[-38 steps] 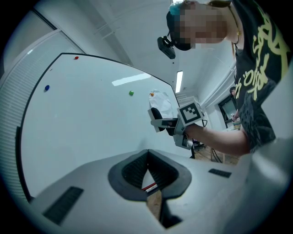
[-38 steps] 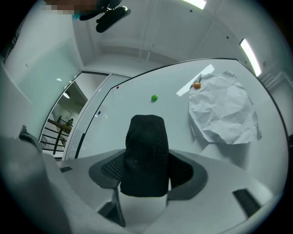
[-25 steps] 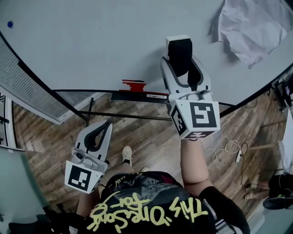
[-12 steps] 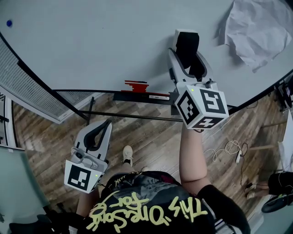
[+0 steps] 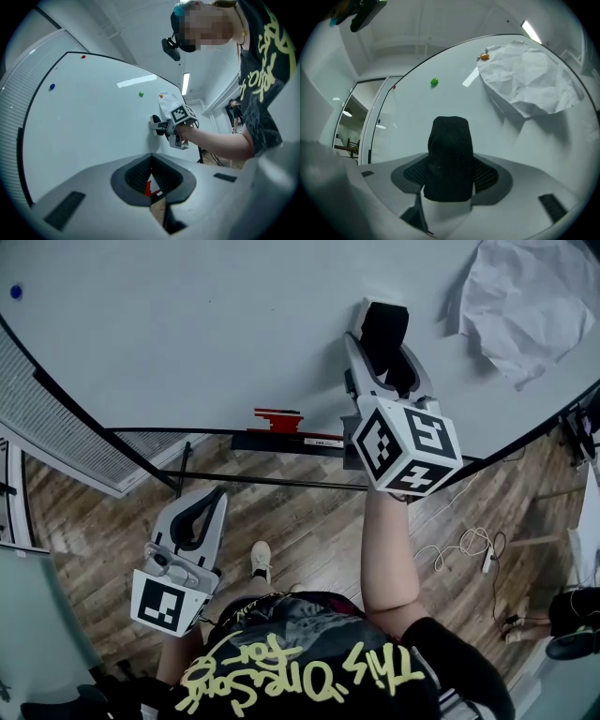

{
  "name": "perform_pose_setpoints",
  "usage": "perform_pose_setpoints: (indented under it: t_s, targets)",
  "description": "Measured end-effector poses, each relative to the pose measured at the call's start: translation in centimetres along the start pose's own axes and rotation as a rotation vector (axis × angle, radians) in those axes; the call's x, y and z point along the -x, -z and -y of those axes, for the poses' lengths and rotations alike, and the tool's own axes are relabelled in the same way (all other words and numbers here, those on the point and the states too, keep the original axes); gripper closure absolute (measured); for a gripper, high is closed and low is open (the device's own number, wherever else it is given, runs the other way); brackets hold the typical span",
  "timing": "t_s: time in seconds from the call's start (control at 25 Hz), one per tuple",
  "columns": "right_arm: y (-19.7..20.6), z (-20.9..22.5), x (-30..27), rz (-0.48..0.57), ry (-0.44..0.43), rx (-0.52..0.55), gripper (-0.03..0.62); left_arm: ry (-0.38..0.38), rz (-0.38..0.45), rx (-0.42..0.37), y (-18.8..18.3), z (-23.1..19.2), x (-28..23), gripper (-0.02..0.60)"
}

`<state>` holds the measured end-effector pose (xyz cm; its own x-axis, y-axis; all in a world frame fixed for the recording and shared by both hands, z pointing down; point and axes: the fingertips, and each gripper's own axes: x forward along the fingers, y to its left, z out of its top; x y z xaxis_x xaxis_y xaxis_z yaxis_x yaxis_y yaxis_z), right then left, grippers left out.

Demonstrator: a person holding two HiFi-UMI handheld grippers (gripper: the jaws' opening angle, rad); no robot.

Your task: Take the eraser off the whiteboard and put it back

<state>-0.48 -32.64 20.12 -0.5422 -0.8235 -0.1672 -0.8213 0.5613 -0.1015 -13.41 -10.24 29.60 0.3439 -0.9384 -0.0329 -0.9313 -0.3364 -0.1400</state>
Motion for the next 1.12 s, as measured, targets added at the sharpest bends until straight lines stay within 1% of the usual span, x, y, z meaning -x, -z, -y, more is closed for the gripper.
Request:
perform_pose_setpoints:
  t_s: [0.4, 0.52, 0.68, 0.88, 0.96, 1.12]
  targets:
    - [0.4, 0.5, -0.4, -0.004, 0.066, 0.0, 0.333, 0.001, 0.011, 0.0, 0.0, -0.2, 0.2, 0.574]
    - [0.3, 0.3, -0.5, -0.002, 0.105, 0.002, 0.333, 0.014, 0.025, -0.027, -0.2, -0.4, 0.4, 0.574]
    - [0.3, 0.5, -0.7, 0.006, 0.162, -0.013, 0.333, -0.001, 0.008, 0.005, 0.0, -0.5, 0.5, 0.574]
    - [0.4, 0.5, -0.7, 0.023, 0.206, 0.001, 0.333, -0.006, 0.011, 0.001, 0.1, -0.7, 1.1, 0.574]
    - [0.3, 0.4, -0.8, 0.032, 0.22, 0.001, 0.333, -0.004, 0.018, -0.013, 0.0, -0.9, 1.3, 0.574]
    - [0.3, 0.2, -0.9, 0.039, 0.227, -0.008, 0.322, -0.017, 0.009, 0.01, 0.0, -1.4, 1.6, 0.574]
